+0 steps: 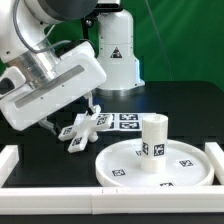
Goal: Assemble round table
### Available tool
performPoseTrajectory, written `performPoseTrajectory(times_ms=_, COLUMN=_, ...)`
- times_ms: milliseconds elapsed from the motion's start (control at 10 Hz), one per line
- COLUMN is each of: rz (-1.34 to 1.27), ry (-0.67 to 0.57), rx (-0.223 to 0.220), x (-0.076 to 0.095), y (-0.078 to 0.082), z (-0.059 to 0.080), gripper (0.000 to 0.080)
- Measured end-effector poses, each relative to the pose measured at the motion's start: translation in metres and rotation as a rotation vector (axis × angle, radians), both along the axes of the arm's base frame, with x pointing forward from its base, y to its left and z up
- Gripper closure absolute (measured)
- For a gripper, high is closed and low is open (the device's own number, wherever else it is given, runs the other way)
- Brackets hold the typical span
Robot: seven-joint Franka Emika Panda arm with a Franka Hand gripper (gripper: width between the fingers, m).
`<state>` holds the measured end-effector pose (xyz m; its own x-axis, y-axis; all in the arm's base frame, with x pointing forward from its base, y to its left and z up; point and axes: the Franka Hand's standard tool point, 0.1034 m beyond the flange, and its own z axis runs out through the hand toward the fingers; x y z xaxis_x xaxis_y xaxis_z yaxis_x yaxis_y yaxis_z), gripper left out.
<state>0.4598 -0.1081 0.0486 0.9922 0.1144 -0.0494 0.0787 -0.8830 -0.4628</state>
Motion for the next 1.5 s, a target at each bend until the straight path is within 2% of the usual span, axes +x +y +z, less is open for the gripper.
performPoseTrajectory(times_ms=100, rz=0.000, ry=0.000, rx=0.000, x=0.000, y=0.000, z=0.000, gripper=0.0150)
performPoseTrajectory(times_ms=300, rz=0.146, ry=-0.102, rx=0.006, x=-0.005, y=0.001, z=-0.003, gripper=0.0150)
performPoseTrajectory(times_ms=400, rz=0.169, ry=-0.122, rx=0.028, x=-0.011, y=0.005, z=-0.002, gripper=0.0150)
performPoseTrajectory(times_ms=500, rz=0.164, ry=-0.122, rx=0.029, x=-0.019, y=0.010, z=0.001, gripper=0.0150)
performPoseTrajectory(times_ms=600, rz=0.150, ry=-0.123, rx=0.012, x=-0.028, y=0.013, z=0.003, gripper=0.0150)
performPoseTrajectory(times_ms=1000, rz=0.156, ry=-0.115, rx=0.005, x=-0.030, y=0.010, z=0.002, gripper=0.0150)
performPoseTrajectory(times_ms=1300, rz=0.175, ry=-0.036, rx=-0.001, x=-0.024, y=0.013, z=-0.006, gripper=0.0150)
performPoseTrajectory(times_ms=1500, rz=0.181, ry=0.020, rx=-0.003, x=-0.030, y=0.018, z=-0.010, gripper=0.0150)
